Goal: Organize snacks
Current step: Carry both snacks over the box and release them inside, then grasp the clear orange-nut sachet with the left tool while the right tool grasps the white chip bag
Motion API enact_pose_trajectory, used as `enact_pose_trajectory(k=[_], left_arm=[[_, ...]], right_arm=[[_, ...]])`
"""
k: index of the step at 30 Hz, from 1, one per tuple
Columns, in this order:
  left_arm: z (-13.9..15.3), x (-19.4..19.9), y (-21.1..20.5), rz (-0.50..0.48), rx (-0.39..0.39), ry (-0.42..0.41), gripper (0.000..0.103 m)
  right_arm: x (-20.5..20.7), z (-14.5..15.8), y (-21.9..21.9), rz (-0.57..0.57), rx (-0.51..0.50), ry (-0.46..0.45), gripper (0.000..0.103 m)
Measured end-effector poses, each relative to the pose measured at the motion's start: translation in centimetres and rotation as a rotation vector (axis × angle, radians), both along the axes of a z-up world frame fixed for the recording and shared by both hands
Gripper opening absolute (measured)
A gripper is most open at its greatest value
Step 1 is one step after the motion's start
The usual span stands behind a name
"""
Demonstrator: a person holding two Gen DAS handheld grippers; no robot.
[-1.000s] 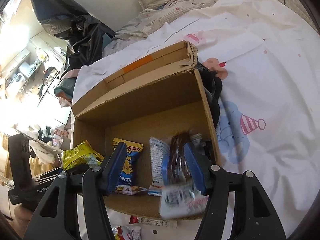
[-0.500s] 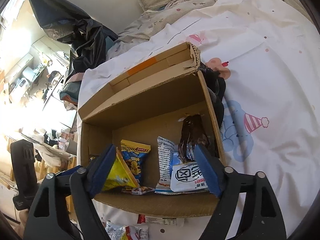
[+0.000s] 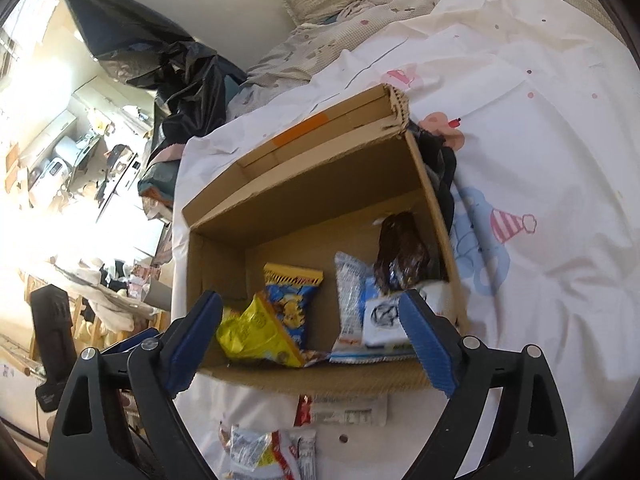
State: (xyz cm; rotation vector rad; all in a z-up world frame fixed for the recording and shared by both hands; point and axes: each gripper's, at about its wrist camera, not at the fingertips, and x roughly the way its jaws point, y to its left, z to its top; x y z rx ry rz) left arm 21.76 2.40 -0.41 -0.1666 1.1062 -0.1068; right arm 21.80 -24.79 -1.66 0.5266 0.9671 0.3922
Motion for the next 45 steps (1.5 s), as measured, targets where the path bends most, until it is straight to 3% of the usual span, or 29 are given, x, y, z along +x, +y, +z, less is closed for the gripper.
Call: enact_pose_trajectory(k=[9, 10, 12, 16, 22, 24, 27, 28, 29, 31, 34, 39, 43, 44, 45], left_arm=[[-3.1, -5.2, 5.8, 0.23, -0.015, 0.159, 0.086], [-3.9, -6.0, 6.1, 0.249, -0.036, 0.192, 0.083], [-5.0, -7.2, 6.4, 0.262, -0.091, 0.242, 0.06], [-7.3, -9.0, 6.4, 0.298, -0.165, 0.316, 0.059], [-9.7, -9.7, 5.7, 0.35, -0.148, 0.367, 0.048], [-10.6, -9.2, 5.4, 0.341, -0.146, 0.398, 0.032], [-11.9, -9.2, 4.9, 0.33, -0.156, 0.446, 0.029], [-12.1, -9.2, 4.8, 0.326, -0.155, 0.454, 0.023], [-12.3, -9.1, 4.6, 0.312, -0.153, 0.462, 0.007], [-12.1, -9.0, 4.2, 0.279, -0.143, 0.46, 0.004], [-11.4, -9.0, 3.9, 0.261, -0.107, 0.431, 0.003], [-11.4, -9.3, 4.6, 0.288, -0.131, 0.436, 0.003], [-12.0, -9.6, 5.9, 0.341, -0.23, 0.468, 0.006], [-12.1, -9.5, 5.9, 0.344, -0.249, 0.478, 0.016], [-12.1, -9.5, 5.9, 0.353, -0.245, 0.478, 0.033]], right_arm=[[-3.5, 0.5, 1.7, 0.055, -0.054, -0.024, 0.092], [-3.9, 0.4, 1.7, 0.056, -0.049, -0.017, 0.092], [-4.4, 0.1, 1.9, 0.06, -0.043, 0.001, 0.092], [-6.0, -0.7, 2.1, 0.067, -0.014, 0.029, 0.092], [-7.5, -1.6, 2.8, 0.076, 0.004, 0.067, 0.092], [-7.7, -1.8, 3.0, 0.083, 0.005, 0.074, 0.092], [-7.9, -2.1, 3.7, 0.103, -0.002, 0.085, 0.092], [-7.9, -2.2, 4.2, 0.116, -0.011, 0.086, 0.092], [-7.9, -2.2, 4.5, 0.125, -0.018, 0.086, 0.092], [-8.0, -2.5, 5.2, 0.152, -0.03, 0.091, 0.092], [-8.0, -3.2, 6.3, 0.197, -0.029, 0.119, 0.092], [-8.5, -4.3, 8.0, 0.258, -0.06, 0.148, 0.092], [-8.8, -4.5, 8.9, 0.279, -0.08, 0.149, 0.092], [-8.8, -4.6, 8.9, 0.281, -0.08, 0.15, 0.092], [-8.9, -4.6, 9.0, 0.282, -0.079, 0.15, 0.092]])
